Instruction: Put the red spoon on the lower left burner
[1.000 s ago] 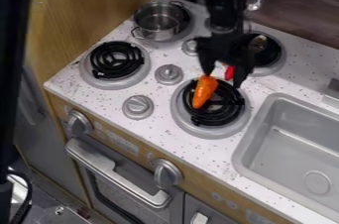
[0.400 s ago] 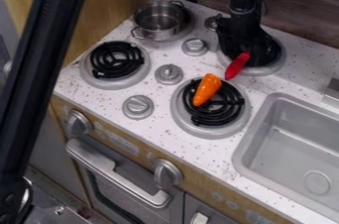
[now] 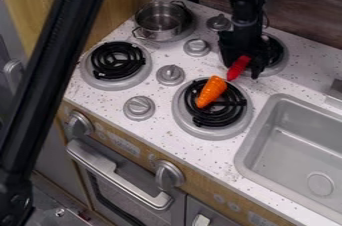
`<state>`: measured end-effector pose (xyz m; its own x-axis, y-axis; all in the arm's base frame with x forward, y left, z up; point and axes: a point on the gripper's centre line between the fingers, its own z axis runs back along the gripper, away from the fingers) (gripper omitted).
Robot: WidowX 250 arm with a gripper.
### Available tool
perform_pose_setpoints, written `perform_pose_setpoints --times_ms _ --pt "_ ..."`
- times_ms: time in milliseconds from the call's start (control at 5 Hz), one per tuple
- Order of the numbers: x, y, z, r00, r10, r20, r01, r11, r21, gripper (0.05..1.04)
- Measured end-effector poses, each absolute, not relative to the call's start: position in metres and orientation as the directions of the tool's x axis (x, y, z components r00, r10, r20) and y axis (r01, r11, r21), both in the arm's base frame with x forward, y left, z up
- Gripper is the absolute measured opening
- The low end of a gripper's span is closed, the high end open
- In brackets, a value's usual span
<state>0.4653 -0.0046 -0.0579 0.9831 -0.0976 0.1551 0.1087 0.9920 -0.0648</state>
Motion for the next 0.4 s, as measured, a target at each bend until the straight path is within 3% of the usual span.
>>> perform_pose_setpoints --times_ms 200,400 --pt "0.4614 -0.0062 -0.0662 0.987 -0.092 0.129 0.102 0.992 -0.078 0.923" --pt "0.4608 -0.006 -0.0692 0.988 -0.082 0.128 0.093 0.992 -0.082 0.64"
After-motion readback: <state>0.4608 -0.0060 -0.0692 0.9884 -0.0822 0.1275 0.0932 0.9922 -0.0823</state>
